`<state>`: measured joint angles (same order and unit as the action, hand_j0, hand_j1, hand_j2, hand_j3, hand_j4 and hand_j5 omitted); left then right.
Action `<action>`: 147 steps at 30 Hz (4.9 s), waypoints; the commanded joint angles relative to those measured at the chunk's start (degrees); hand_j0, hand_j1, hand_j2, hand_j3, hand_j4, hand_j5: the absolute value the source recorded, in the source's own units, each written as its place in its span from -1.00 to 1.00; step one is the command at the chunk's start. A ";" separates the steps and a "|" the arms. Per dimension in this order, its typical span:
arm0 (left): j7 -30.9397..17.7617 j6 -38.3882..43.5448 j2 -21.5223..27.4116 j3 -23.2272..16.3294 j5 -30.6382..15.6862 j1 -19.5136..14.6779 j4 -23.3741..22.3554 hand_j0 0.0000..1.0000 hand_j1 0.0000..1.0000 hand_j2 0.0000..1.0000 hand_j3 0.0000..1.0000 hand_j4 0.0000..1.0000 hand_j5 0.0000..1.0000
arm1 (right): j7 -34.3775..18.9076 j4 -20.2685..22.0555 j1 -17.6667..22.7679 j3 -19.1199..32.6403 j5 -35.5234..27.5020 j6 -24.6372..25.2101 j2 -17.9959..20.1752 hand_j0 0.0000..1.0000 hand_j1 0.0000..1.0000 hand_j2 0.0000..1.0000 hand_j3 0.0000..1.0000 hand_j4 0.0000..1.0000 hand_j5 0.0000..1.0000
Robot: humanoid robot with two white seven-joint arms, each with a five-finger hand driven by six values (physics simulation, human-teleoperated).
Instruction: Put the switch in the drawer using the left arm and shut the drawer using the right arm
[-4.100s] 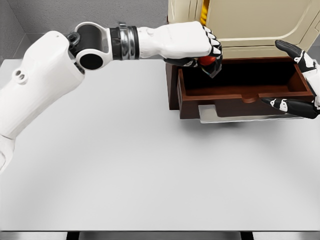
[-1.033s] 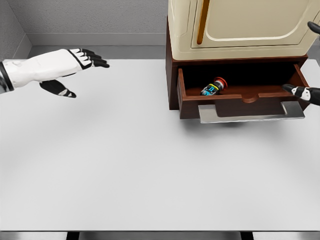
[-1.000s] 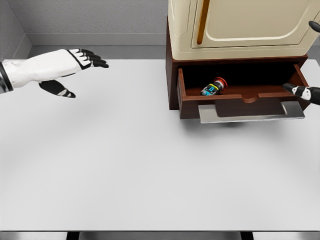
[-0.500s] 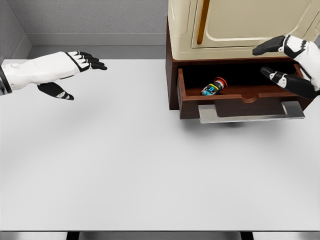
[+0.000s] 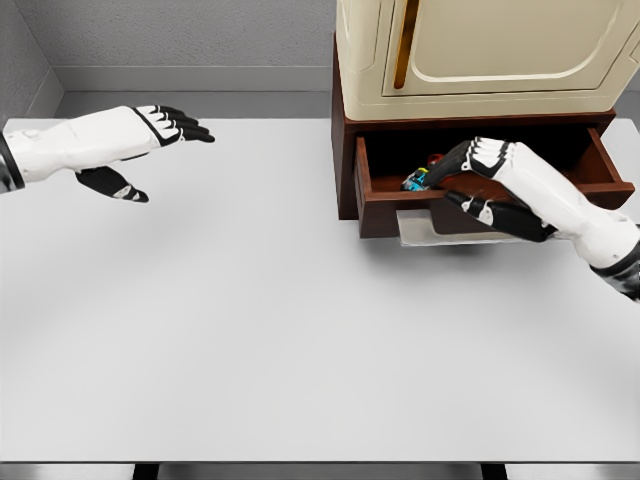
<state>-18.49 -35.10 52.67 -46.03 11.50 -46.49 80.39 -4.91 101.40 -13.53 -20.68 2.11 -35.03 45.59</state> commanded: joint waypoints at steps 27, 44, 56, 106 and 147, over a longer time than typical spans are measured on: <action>0.03 0.10 0.15 0.77 -0.43 0.18 0.12 1.00 1.00 1.00 1.00 1.00 1.00 | 0.07 -1.30 -1.93 -10.79 -0.71 0.03 -2.35 0.09 0.09 0.09 0.09 0.09 0.09; 0.21 0.10 0.86 1.12 -0.52 0.18 0.29 1.00 1.00 1.00 1.00 1.00 1.00 | 0.16 -4.02 -5.10 -10.44 -2.47 0.03 -2.26 0.07 0.07 0.07 0.07 0.07 0.07; 0.29 0.10 1.56 1.12 -0.52 0.53 0.38 1.00 1.00 1.00 1.00 1.00 1.00 | 0.07 -0.15 -5.80 -12.11 -2.11 0.03 -2.09 0.04 0.04 0.04 0.04 0.04 0.04; 0.38 0.10 2.44 2.52 -0.52 1.41 0.38 1.00 1.00 1.00 1.00 1.00 1.00 | 0.16 -9.12 -13.27 -19.58 -2.29 0.03 -4.81 0.03 0.03 0.03 0.03 0.03 0.03; 0.38 0.10 2.44 4.46 -0.52 3.07 0.56 1.00 1.00 1.00 1.00 1.00 1.00 | -0.10 -7.45 -3.34 -14.66 1.75 0.03 4.86 0.04 0.04 0.04 0.04 0.04 0.04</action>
<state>-18.14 -35.10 55.07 -41.74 11.37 -43.42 80.90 -5.10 94.20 -16.96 -35.50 4.47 -35.06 50.42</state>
